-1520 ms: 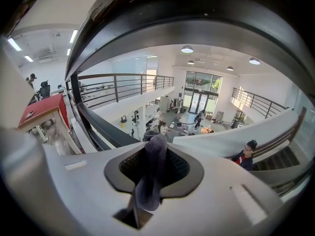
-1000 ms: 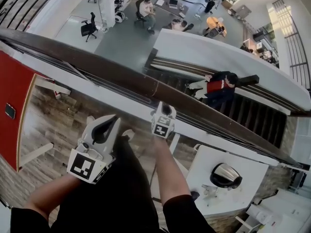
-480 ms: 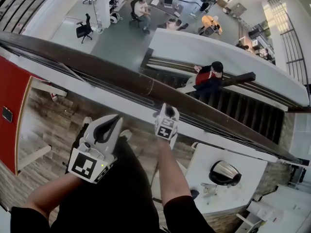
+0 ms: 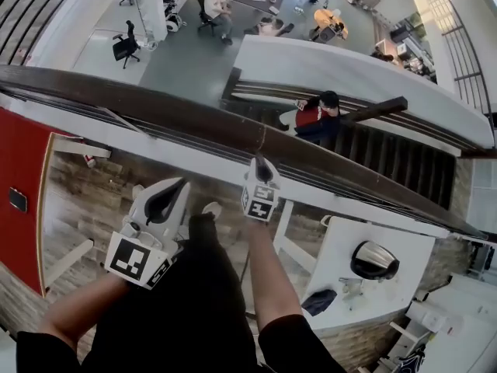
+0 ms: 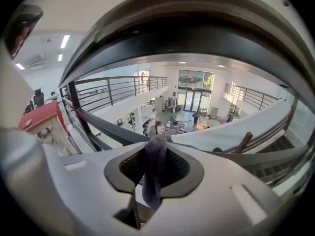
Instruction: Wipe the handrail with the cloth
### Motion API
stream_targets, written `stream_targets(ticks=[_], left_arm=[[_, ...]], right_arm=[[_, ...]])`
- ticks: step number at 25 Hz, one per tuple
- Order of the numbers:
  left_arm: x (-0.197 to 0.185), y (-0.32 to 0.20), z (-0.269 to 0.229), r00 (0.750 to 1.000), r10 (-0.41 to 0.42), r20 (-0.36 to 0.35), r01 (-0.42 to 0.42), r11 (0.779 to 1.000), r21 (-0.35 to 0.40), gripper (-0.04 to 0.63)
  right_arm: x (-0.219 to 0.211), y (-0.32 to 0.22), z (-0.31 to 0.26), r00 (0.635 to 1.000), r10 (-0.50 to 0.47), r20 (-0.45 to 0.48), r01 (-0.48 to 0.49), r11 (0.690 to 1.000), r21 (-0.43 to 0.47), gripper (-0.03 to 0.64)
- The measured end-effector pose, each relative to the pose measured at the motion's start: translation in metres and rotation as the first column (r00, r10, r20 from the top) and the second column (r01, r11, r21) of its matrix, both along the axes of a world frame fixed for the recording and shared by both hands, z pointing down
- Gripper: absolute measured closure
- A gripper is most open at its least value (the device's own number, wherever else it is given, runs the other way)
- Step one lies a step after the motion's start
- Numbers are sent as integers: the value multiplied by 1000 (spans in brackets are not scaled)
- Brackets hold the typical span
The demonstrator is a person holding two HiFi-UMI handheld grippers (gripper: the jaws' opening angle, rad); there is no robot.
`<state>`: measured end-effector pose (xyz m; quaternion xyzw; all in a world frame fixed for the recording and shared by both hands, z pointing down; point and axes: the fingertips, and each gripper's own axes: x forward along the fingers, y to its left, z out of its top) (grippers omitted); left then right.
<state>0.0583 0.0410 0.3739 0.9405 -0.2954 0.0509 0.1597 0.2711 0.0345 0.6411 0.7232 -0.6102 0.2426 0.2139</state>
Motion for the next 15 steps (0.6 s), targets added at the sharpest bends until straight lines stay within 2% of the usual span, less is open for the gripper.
stream_targets(ticks=[4, 8, 15], left_arm=[[-19, -18, -4, 1000, 21, -6, -21, 1000, 16, 597], [-54, -33, -4, 1000, -18, 8, 18, 1000, 0, 597], [-118, -71, 6, 995, -90, 32, 90, 996, 23, 597]], right_arm=[[-79, -21, 6, 994, -97, 43, 97, 995, 7, 549], [-159, -48, 7, 979, -157, 131, 154, 988, 33, 549], [-257, -99, 22, 945, -297, 140, 297, 955, 19, 549]])
